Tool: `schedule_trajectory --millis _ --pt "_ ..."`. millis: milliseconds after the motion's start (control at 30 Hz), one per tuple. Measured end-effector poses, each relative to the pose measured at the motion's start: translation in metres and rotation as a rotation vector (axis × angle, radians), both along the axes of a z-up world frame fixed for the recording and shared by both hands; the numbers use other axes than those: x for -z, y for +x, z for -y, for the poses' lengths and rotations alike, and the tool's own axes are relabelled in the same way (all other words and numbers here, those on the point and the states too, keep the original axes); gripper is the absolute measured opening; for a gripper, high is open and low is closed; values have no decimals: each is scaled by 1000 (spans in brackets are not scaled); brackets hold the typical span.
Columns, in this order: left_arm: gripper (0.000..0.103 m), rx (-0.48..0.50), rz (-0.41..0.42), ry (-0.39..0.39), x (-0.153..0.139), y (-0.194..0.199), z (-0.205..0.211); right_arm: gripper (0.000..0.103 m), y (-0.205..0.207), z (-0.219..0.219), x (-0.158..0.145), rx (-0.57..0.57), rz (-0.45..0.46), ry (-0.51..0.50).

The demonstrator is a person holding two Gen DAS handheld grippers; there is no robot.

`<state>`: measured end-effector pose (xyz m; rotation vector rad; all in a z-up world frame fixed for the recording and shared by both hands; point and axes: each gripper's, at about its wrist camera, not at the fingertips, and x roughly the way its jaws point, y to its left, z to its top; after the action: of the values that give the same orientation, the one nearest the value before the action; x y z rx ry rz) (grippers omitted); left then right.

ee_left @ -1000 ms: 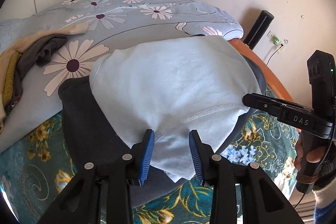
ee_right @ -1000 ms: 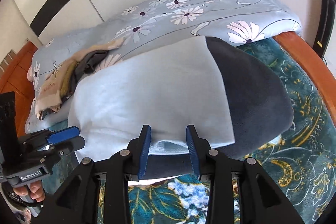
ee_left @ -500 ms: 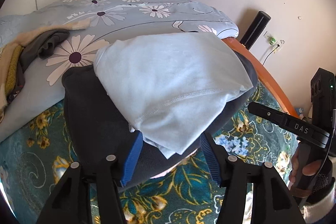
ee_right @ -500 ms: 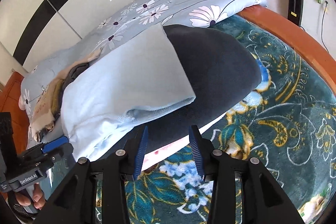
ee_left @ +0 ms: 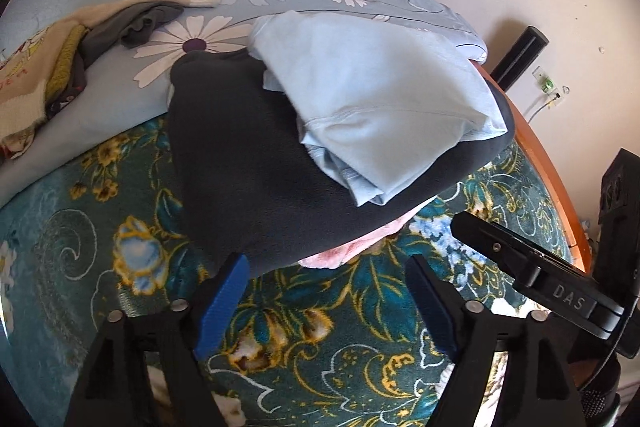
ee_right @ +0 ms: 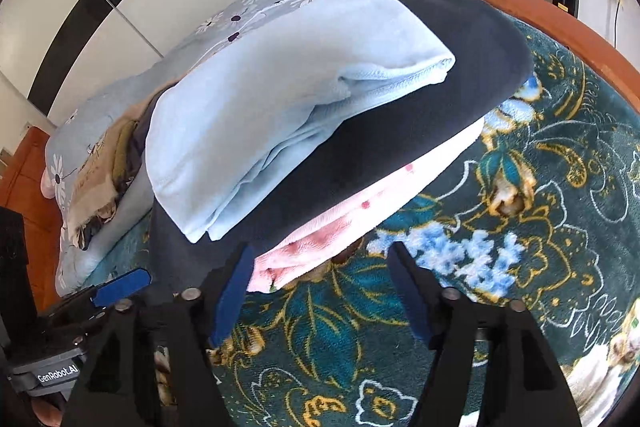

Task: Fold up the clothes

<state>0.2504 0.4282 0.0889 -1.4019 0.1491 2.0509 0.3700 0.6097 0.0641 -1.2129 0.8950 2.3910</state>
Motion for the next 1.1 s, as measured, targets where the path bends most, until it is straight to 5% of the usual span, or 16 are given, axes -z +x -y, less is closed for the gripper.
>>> schedule_trajectory --millis 400,467,1100 --pt "103 -105 21 77 -6 -2 19 82 2 24 -10 -29 31 120" --pt "103 -108 9 77 -6 -2 19 103 2 26 -12 -32 38 150" --pt "103 -32 -177 -90 3 -1 -15 103 0 19 -2 -25 121 314"
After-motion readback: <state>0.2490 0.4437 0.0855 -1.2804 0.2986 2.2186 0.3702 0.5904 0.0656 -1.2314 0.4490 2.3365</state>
